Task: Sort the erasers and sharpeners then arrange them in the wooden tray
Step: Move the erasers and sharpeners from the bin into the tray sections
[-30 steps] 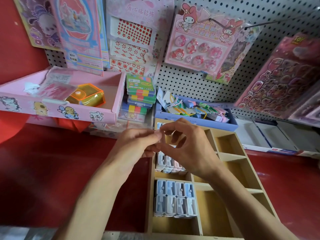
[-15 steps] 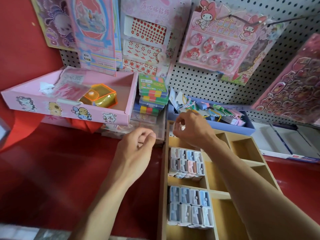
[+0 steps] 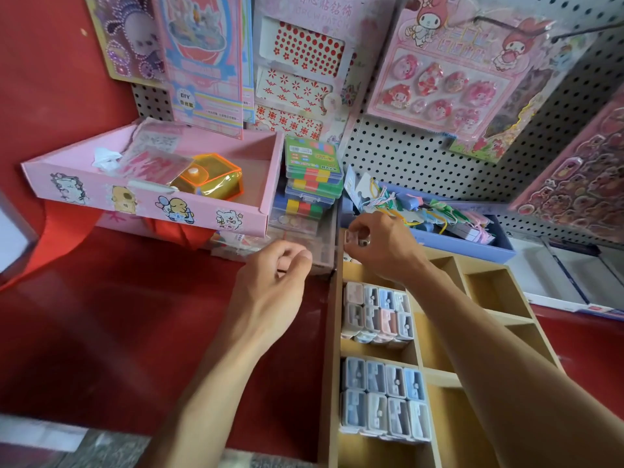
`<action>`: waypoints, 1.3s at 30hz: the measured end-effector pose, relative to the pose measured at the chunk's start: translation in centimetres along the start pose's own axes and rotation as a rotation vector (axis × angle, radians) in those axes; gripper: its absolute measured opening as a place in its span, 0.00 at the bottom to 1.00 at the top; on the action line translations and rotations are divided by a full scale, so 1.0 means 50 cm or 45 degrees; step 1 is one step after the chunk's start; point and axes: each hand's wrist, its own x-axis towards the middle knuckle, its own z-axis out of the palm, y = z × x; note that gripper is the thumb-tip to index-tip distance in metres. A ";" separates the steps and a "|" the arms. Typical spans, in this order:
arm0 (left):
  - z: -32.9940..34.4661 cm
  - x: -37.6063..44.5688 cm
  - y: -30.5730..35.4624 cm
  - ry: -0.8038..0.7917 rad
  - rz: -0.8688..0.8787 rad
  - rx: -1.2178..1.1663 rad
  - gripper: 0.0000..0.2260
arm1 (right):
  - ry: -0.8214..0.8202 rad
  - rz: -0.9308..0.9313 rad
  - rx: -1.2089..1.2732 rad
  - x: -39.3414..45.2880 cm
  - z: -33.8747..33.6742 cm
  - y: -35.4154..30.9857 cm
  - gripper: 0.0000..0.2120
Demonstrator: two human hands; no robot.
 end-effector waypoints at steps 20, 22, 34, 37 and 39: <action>0.102 -0.273 0.123 -0.302 0.200 -0.061 0.06 | 0.431 0.695 0.885 -0.532 -0.282 0.023 0.04; 0.125 -0.341 0.135 -0.390 0.202 -0.067 0.05 | 0.490 0.754 0.911 -0.612 -0.300 0.033 0.04; 0.274 -0.693 0.052 -0.823 0.004 0.173 0.07 | 0.894 1.302 0.986 -1.148 -0.303 0.081 0.06; 0.335 -0.752 0.024 -0.965 0.006 0.281 0.08 | 0.987 1.483 1.040 -1.261 -0.264 0.093 0.06; 0.381 -0.782 0.004 -1.059 0.008 0.348 0.08 | 1.040 1.597 1.066 -1.324 -0.227 0.107 0.07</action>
